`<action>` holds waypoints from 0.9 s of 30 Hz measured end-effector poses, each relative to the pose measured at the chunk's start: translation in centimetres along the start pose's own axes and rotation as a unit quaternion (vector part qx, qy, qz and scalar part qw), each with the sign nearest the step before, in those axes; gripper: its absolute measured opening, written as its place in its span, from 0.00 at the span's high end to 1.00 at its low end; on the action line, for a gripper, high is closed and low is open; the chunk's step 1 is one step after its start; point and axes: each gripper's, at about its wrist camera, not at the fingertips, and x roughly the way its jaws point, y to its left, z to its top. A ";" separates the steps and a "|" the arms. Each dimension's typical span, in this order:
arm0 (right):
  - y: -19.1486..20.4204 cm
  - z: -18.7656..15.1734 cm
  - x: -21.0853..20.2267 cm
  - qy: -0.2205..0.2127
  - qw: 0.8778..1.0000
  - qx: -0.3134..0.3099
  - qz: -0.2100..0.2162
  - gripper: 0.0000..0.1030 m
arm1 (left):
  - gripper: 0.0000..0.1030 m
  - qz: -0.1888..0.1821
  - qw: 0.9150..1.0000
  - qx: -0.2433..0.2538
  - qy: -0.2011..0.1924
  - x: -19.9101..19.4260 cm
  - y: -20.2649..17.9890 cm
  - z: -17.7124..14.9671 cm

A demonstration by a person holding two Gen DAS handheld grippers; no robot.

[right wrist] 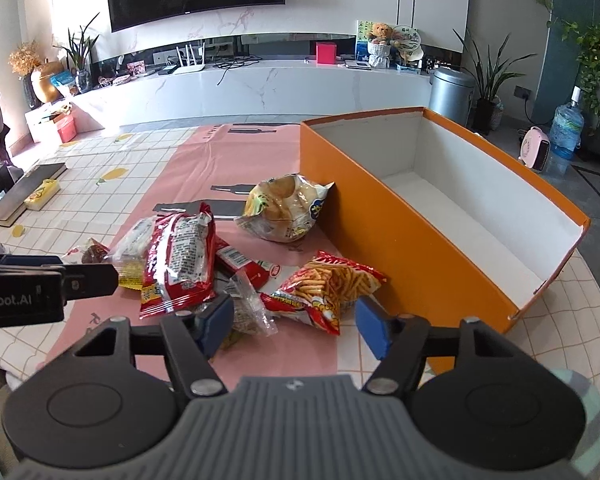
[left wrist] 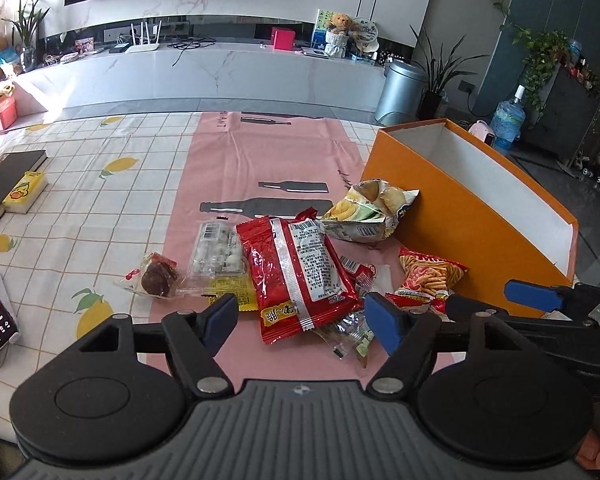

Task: Organize snacks
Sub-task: 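Grasp the red noodle bag with left tool while right tool grasps Mimi bag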

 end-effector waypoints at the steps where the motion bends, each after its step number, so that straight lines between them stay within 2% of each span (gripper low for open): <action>1: -0.1 0.2 0.7 0.004 1.000 0.002 -0.003 0.33 | 0.16 0.003 1.000 0.000 0.004 0.5 -0.1 0.2; 3: -0.3 0.6 1.9 0.014 1.000 0.012 -0.005 0.30 | 0.14 0.008 1.000 -0.007 0.011 1.5 -0.2 0.6; 10: -0.7 0.8 5.9 0.032 0.999 0.037 -0.012 0.30 | 0.14 0.014 0.998 -0.050 0.028 5.3 0.2 1.1; 17: -1.1 0.7 8.7 0.046 0.997 0.059 -0.008 0.31 | 0.13 0.023 0.998 -0.047 0.032 8.0 0.1 1.1; 20: -1.2 0.6 9.3 0.049 0.996 0.068 -0.002 0.35 | 0.13 0.022 0.998 -0.050 0.039 8.8 -0.1 1.0; 21: -1.2 0.5 9.5 0.051 0.996 0.069 0.000 0.40 | 0.13 0.019 0.998 -0.053 0.041 9.1 -0.1 1.0; 22: -1.2 0.3 9.8 0.054 0.996 0.069 0.002 0.44 | 0.08 0.019 0.997 -0.056 0.039 9.3 -0.2 1.0; 27: -1.3 0.0 10.1 0.049 0.996 0.070 0.008 0.51 | 0.04 0.026 0.998 -0.054 0.030 10.0 -0.7 1.0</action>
